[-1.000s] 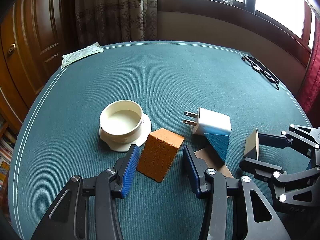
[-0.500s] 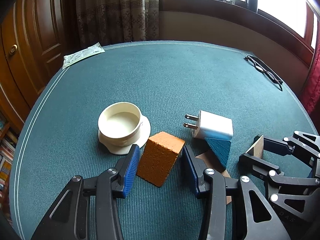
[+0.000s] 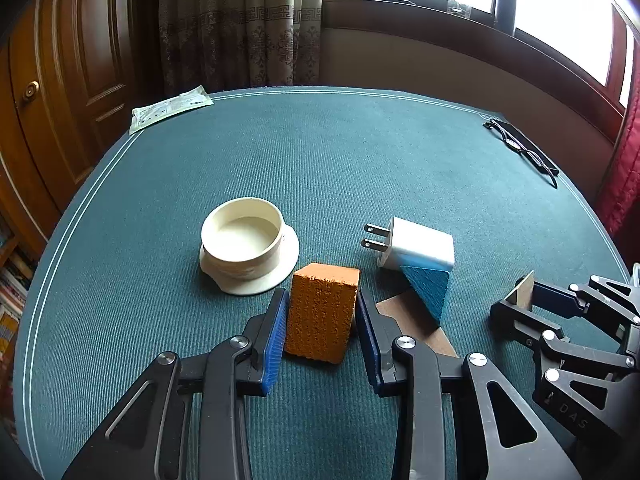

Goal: Organize rigid objects
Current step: 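Grasp the orange triangular block with the left tool while the right grasps the light wood block, then lift both held blocks and carry them over the clear basin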

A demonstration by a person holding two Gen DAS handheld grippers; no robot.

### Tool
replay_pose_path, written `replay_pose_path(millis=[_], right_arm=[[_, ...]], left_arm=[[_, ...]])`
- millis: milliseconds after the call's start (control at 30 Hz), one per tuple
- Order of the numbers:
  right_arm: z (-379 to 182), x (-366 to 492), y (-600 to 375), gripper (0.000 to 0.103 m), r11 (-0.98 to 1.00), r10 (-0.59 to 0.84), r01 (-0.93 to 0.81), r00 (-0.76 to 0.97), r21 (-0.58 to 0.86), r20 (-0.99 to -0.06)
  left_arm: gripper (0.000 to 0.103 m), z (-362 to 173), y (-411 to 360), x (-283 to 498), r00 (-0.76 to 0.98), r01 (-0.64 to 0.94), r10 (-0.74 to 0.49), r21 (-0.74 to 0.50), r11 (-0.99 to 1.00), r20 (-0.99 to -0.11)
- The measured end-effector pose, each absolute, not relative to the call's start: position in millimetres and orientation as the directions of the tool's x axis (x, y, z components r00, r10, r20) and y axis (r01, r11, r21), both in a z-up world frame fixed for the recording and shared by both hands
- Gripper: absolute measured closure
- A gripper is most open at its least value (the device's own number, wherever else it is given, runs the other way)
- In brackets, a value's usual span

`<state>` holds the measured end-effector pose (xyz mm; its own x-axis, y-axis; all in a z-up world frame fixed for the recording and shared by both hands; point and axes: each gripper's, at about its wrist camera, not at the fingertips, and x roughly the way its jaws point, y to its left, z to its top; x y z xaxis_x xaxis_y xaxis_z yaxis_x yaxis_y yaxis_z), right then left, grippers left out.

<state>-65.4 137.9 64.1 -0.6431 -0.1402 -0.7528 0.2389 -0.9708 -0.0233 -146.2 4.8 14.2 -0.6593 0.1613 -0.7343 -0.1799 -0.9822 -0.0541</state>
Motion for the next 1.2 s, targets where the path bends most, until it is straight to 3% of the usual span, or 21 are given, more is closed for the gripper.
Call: replay_pose_path(millis=[600,1200], right_arm=[[74,-30,163,0.072,-0.986,-0.106,0.168,-0.676,-0.012,-0.730],[80,11,187,0.072,-0.989,-0.121,0.144,-0.693,0.028,-0.711]], left_arm=[[0.073,32,13,-84,-0.706,-0.160,0.172,-0.081,-0.984,-0.687],[0.071,10,5,-89,-0.664,-0.099,0.135,-0.093,-0.991,-0.736]])
